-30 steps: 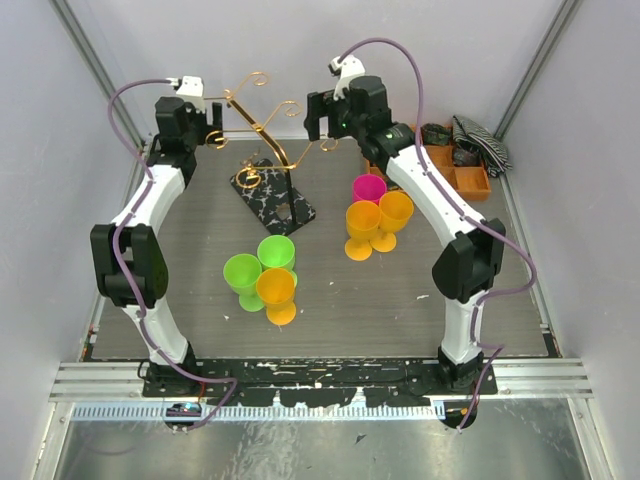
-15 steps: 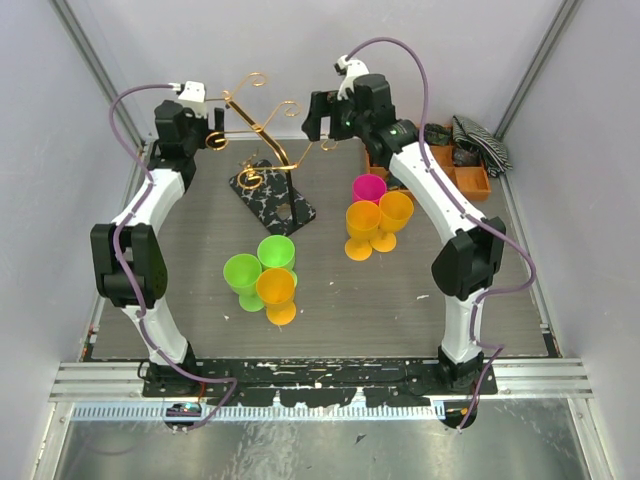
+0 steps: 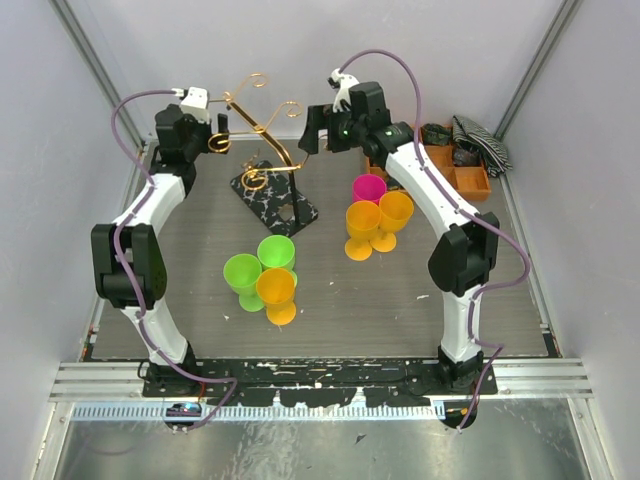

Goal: Place the wine glass upside down on the wine glass rack

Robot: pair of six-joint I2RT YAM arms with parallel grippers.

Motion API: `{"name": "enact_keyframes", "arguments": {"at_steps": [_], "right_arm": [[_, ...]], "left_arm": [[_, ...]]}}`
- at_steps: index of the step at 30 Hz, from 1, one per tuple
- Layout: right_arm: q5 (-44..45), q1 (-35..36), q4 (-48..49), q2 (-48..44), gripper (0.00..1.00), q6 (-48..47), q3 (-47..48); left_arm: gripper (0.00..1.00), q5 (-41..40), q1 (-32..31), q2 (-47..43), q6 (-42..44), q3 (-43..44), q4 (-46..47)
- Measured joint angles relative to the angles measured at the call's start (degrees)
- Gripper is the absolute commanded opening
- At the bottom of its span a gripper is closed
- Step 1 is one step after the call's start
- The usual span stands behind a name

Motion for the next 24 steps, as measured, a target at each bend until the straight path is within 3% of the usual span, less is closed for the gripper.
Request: {"name": "enact_keyframes", "arguments": {"at_steps": [9, 24], "right_arm": [[-1.4, 1.1, -2.3, -4.9, 1.00, -1.0, -5.9], [5.1, 7.2, -3.8, -18.8, 1.00, -1.1, -20.4]], "left_arm": [[0.98, 3.1, -0.4, -1.4, -0.3, -2.1, 2.4], [0.98, 5.6, -0.9, -5.2, -1.8, -6.3, 2.9]]}}
